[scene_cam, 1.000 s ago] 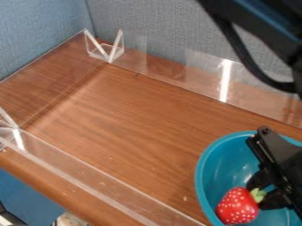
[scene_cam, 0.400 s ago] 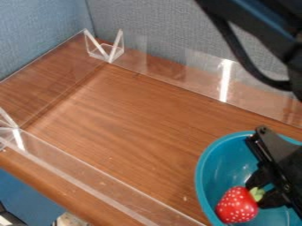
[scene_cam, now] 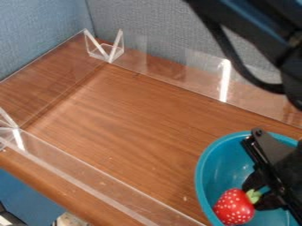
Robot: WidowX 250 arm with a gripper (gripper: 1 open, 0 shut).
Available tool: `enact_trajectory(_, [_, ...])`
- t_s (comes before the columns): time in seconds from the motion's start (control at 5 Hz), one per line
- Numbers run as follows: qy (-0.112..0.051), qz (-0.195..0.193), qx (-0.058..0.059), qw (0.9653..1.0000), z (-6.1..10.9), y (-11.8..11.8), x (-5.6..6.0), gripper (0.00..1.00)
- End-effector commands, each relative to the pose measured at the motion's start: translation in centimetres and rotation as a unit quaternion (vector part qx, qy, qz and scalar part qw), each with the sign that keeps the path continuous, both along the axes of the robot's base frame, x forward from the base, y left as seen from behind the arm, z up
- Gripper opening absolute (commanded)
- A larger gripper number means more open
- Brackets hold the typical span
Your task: Put the strawberry in the blue bowl
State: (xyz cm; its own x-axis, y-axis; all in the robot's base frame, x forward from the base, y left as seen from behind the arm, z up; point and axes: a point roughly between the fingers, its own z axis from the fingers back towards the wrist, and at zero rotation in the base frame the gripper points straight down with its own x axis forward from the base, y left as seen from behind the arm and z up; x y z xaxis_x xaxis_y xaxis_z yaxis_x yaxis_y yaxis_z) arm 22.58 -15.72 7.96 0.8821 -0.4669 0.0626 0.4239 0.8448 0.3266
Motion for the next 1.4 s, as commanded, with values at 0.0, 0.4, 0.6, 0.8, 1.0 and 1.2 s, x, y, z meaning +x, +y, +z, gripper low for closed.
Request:
enact_trajectory(0.0, [-0.027, -0.003, -0.023, 0.9994, 1.8, 0.1, 0.1, 0.0])
enact_trajectory(0.4, [-0.037, -0.003, -0.029, 0.9989, 2.3, 0.4, -0.1, 0.0])
enact_trajectory(0.6, [-0.041, -0.002, -0.031, 0.9987, 2.6, 0.6, -0.1, 0.0])
enact_trajectory(0.8, [-0.043, -0.001, -0.034, 0.9985, 2.7, 0.7, -0.2, 0.0])
enact_trajectory(1.0, [-0.042, 0.001, -0.036, 0.9985, 2.7, 0.9, -0.2, 0.0])
enact_trajectory(1.2, [-0.042, 0.002, -0.037, 0.9984, 2.7, 1.1, -0.1, 0.0])
